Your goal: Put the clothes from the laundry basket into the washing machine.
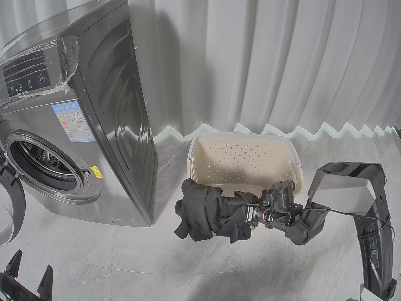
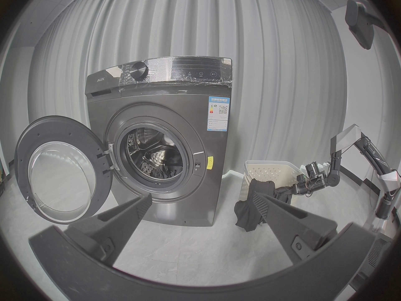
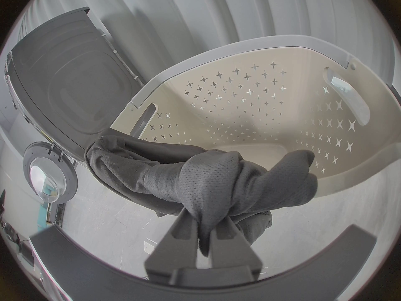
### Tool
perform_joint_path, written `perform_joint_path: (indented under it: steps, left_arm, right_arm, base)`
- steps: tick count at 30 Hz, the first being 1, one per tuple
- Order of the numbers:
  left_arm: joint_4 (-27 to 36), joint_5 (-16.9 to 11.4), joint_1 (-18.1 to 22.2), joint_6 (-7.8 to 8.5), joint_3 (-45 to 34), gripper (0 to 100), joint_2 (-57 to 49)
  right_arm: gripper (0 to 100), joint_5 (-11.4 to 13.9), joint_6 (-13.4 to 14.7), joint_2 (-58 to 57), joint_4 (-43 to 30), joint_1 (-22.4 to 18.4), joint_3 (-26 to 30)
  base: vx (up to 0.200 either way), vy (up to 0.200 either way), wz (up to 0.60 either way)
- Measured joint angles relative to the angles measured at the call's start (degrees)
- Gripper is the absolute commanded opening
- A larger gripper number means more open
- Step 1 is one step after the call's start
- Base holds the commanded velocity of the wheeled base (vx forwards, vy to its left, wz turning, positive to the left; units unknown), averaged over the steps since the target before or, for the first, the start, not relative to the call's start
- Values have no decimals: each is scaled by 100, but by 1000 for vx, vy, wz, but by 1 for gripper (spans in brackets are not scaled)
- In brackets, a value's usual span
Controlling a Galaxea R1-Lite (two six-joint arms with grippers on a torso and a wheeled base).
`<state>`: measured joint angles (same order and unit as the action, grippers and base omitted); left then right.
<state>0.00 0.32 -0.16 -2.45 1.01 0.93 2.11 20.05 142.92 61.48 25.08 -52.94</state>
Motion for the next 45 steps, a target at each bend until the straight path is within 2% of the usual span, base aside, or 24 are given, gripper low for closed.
perform_joint_path:
  steps: [7, 16, 24, 34, 36, 41, 45]
  left_arm:
    - [0, 1, 0, 0, 0, 100, 0]
    - [0, 1, 0, 2, 0, 100, 0]
    - [0, 0, -2, 0, 0, 100, 0]
    - [0, 0, 0, 2, 0, 100, 0]
    - [0, -2, 0, 2, 0, 100, 0]
    - [0, -10, -2, 13, 0, 100, 0]
    - [0, -18, -5, 18, 0, 100, 0]
  right_arm:
    - [0, -20, -29, -152, 205, 48, 278]
    - [0, -187, -358, -894, 1130, 221, 1259]
    - [0, -254, -443, -1668, 1688, 310, 1863]
    - [0, -407, -638, -2878, 2185, 717, 2599]
    - [0, -413, -779, -3138, 2252, 800, 2682]
    - [0, -402, -1339, -3661, 2586, 896, 2640]
    - [0, -421, -1440, -3989, 2671, 959, 2588]
  base:
    - [0, 0, 0]
    - [0, 0, 0]
    - [0, 0, 0]
    - [0, 0, 0]
    - [0, 0, 0]
    - [0, 0, 0]
    - [0, 0, 0]
